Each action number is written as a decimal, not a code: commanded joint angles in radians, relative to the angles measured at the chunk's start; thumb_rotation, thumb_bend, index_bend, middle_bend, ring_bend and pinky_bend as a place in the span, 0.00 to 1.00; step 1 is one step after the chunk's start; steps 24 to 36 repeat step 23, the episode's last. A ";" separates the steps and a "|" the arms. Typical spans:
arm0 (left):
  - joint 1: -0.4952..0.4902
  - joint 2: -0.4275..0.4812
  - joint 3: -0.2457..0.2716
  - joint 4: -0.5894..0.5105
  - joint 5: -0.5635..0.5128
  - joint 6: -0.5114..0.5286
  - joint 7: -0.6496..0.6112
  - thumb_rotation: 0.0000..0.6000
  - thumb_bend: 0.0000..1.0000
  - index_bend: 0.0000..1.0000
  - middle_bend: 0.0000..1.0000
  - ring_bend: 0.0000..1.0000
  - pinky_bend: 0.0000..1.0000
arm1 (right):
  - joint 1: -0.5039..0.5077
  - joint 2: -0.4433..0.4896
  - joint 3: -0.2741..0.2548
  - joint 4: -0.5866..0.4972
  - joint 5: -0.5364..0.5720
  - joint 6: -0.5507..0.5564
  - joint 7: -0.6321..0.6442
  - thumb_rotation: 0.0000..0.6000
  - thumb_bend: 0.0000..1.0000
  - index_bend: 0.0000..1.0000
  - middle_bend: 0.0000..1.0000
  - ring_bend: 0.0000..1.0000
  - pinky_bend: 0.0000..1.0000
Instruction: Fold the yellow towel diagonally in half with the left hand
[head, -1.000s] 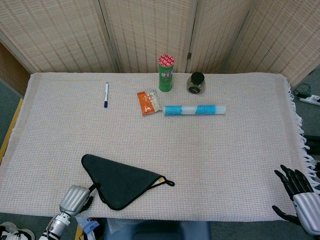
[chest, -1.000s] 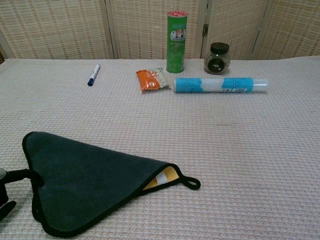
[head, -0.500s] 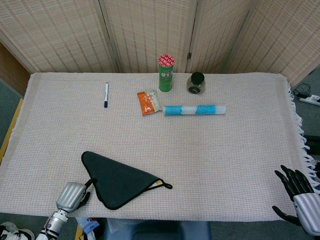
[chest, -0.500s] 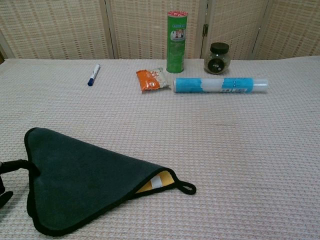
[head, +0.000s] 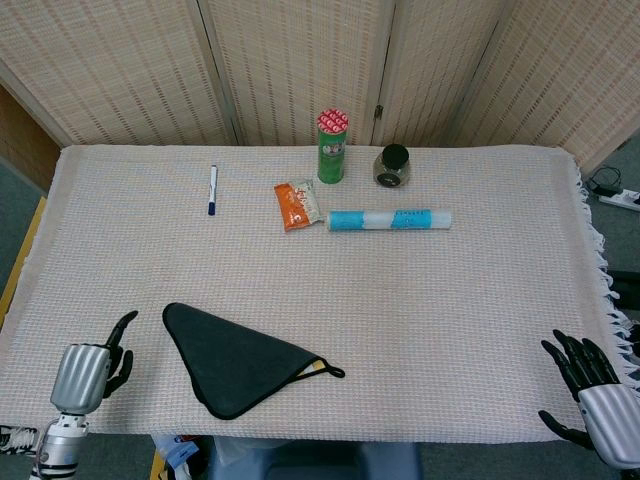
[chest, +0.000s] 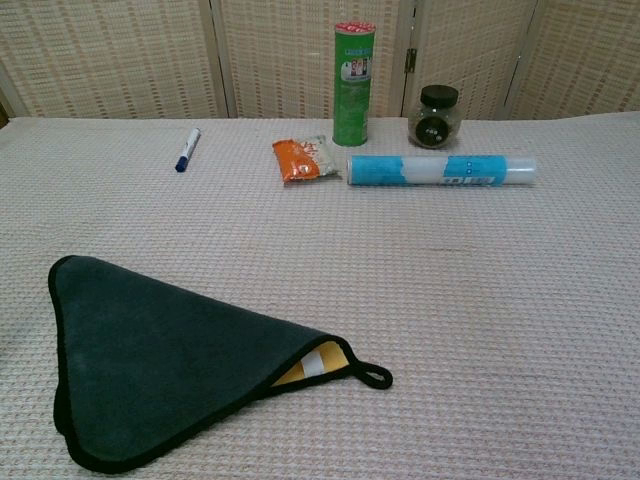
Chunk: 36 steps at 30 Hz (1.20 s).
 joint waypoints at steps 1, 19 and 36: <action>0.040 0.076 -0.038 -0.043 -0.067 0.013 -0.042 1.00 0.48 0.14 0.50 0.48 0.50 | 0.007 -0.017 0.009 0.002 -0.004 -0.002 -0.016 1.00 0.24 0.00 0.00 0.00 0.00; 0.115 0.240 0.010 -0.275 -0.084 0.007 0.067 1.00 0.34 0.08 0.11 0.07 0.04 | 0.034 -0.049 0.027 -0.030 -0.017 -0.018 -0.119 1.00 0.24 0.00 0.00 0.00 0.00; 0.120 0.239 0.013 -0.273 -0.086 -0.004 0.068 1.00 0.34 0.08 0.11 0.07 0.04 | 0.031 -0.047 0.034 -0.032 -0.018 0.002 -0.119 1.00 0.24 0.00 0.00 0.00 0.00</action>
